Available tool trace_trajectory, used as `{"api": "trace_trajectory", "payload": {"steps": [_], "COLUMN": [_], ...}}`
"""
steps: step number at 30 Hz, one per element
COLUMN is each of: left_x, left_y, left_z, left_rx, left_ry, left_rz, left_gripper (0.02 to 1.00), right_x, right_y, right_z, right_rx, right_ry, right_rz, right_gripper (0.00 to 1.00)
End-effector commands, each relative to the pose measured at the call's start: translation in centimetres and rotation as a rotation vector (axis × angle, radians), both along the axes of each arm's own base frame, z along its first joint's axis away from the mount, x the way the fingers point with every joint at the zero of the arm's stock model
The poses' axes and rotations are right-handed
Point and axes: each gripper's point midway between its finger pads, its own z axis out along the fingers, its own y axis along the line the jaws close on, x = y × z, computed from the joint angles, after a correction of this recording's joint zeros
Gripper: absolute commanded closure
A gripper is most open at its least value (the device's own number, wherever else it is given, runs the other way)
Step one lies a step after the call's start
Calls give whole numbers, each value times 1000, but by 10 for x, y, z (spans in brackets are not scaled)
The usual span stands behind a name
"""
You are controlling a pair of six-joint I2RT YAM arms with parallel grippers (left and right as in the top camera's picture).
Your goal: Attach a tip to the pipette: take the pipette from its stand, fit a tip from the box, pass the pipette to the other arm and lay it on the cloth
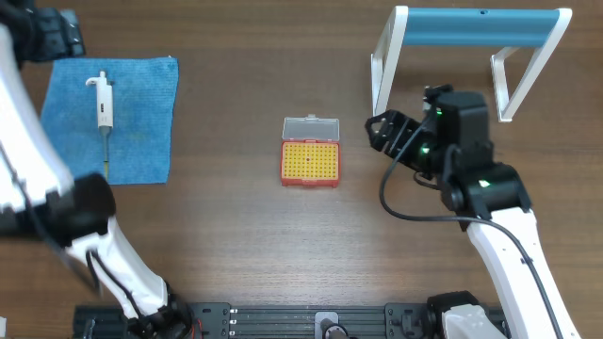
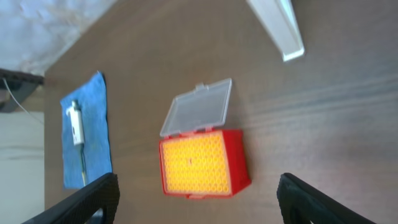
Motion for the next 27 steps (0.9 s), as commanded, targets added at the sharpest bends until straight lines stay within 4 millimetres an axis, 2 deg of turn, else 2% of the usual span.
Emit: {"api": "trace_trajectory", "payload": {"steps": [1,3,5,6,8,9,11,15,20,24,27], "left_x": [-58,-85,-119,-148,-190,-218,-251,-312,-363,-384,-391], "left_y": [-52,-73,-98,-115,-137,-149,-160,-180,-196,-204,-207], "left_z": [92,108,115,114,103,92,78,56,52,52,51], "left_rx": [-10,-49,-103,-135,-173,-184,-184,-172,-94,-61,-54], "left_ry": [-245,-295,-327,-337,-344,-348,-368,-470,-637,-719,-742], "left_rz": [-65,-108,-154,-179,-197,-204,-200,-177,-202,-217,-224], "left_gripper": [102,102,102,99,102,102,102,102,102,102,102], "right_x": [-12,-22,-40,-53,-74,-94,-113,-150,-162,-165,-171], "right_y": [-20,-24,-37,-49,-66,-73,-75,-79,-81,-82,-82], "right_z": [51,67,82,90,99,106,111,123,126,112,95], "right_rx": [-84,-118,-186,-243,-319,-362,-397,-447,-443,-452,-460], "right_ry": [-224,-296,-364,-398,-443,-480,-526,-644,-683,-626,-554], "right_rz": [21,38,2,-40,-94,-108,-90,-79,-90,-80,-61], "right_gripper": [174,174,178,174,174,172,167,45,36,36,36]}}
